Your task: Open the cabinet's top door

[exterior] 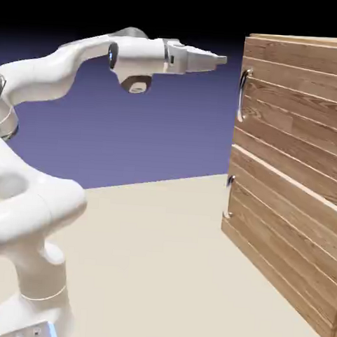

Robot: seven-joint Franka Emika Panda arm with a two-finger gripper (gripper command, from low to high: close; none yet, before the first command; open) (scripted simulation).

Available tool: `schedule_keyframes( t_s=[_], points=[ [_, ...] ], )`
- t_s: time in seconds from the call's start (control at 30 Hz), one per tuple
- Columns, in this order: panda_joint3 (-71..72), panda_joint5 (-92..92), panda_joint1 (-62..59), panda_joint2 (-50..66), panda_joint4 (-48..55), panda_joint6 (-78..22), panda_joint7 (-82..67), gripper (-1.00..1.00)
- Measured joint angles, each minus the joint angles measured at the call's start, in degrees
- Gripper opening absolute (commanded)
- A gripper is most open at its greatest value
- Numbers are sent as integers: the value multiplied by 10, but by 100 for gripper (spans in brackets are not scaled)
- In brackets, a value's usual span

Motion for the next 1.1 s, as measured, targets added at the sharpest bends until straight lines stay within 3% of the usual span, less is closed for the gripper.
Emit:
schedule_keyframes(
  t_s=[0.3, 0.5, 0.53, 0.6, 1.1],
  points=[
    [127, 224, -122, -66, 75, -7, -106, 0],
    [159, 236, -210, -68, 154, -12, -98, 0],
    [162, 236, -220, -68, 163, -13, -96, -100],
    [162, 236, -220, -68, 163, -13, -96, -100],
    [9, 306, 23, -117, -148, -251, -228, -100]
  ],
)
